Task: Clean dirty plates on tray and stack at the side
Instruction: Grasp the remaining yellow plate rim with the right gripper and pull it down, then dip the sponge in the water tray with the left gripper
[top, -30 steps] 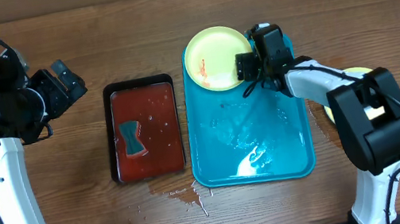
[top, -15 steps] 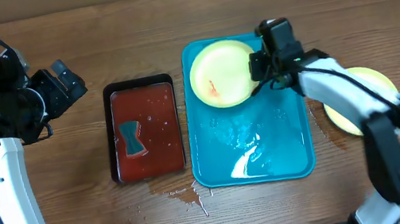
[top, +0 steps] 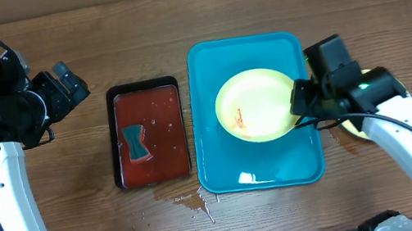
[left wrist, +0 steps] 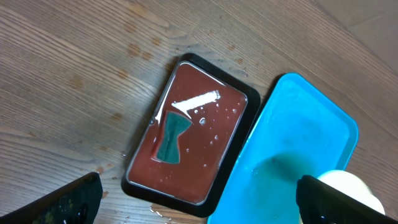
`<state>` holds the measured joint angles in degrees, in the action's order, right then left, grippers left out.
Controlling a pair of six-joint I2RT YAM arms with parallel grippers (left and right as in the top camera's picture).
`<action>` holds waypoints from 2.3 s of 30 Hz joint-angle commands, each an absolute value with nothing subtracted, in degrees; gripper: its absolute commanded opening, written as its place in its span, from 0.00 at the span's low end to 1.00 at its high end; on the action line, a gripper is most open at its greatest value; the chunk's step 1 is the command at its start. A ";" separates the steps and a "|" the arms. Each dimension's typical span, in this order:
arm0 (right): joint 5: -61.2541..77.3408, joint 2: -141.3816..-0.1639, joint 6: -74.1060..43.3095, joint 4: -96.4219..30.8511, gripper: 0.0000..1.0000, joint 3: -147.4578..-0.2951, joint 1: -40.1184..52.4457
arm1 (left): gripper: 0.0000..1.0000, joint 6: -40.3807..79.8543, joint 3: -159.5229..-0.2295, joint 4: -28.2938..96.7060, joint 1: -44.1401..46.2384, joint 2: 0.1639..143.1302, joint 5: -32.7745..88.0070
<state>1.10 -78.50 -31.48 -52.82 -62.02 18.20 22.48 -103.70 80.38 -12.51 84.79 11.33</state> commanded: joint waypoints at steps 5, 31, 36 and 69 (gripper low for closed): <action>0.01 -84.53 -42.09 -30.22 0.04 -47.64 24.18 | 1.00 22.28 -104.36 80.38 -12.73 84.71 10.96; -2.52 -67.79 -26.50 -46.92 0.42 -57.36 24.69 | 0.87 18.81 -87.88 77.25 2.81 86.28 3.64; -2.50 -70.43 -24.47 -47.20 0.38 -55.53 24.69 | 0.82 19.53 -80.40 72.62 2.87 88.92 4.49; -7.86 -78.70 -22.48 -42.65 0.36 -55.16 21.10 | 0.04 19.51 -73.89 60.45 4.93 107.53 -1.50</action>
<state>-3.22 -78.87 -20.99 -43.97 -55.24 23.00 19.38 -71.94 59.07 4.54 110.56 -1.78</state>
